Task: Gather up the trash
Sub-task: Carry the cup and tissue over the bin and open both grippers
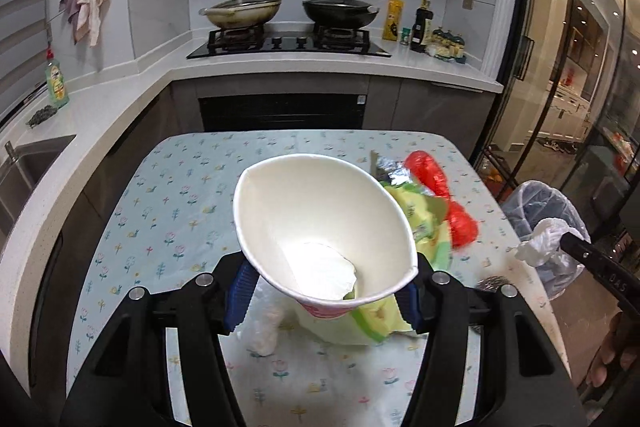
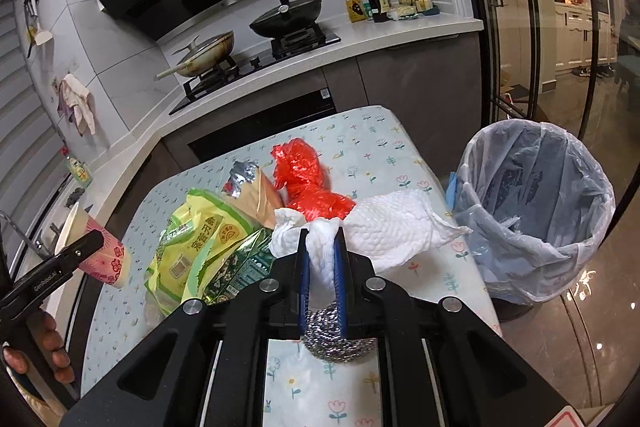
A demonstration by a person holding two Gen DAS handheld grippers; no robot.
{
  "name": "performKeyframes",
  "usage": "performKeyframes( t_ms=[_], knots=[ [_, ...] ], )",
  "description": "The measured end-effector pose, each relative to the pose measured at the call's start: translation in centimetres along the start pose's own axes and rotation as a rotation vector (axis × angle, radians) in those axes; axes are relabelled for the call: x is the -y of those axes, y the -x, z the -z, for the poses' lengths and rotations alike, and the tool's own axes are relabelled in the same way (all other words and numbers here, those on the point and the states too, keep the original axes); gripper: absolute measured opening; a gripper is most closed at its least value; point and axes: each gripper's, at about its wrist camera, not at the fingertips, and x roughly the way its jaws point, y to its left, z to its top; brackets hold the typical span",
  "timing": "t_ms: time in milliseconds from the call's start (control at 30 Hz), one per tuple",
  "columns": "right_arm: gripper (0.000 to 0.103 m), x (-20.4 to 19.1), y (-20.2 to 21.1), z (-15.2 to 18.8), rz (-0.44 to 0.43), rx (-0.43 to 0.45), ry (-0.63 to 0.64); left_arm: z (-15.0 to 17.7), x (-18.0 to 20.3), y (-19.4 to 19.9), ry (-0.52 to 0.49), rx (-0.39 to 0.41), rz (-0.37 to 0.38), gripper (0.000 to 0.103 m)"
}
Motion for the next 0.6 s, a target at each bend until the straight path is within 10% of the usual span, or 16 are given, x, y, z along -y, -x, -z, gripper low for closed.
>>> performKeyframes(
  t_ms=[600],
  knots=[
    [0.011,14.7,7.1,-1.4,0.185,0.137,-0.177,-0.5,22.9,-1.7,-0.242,-0.058,0.335,0.057]
  ],
)
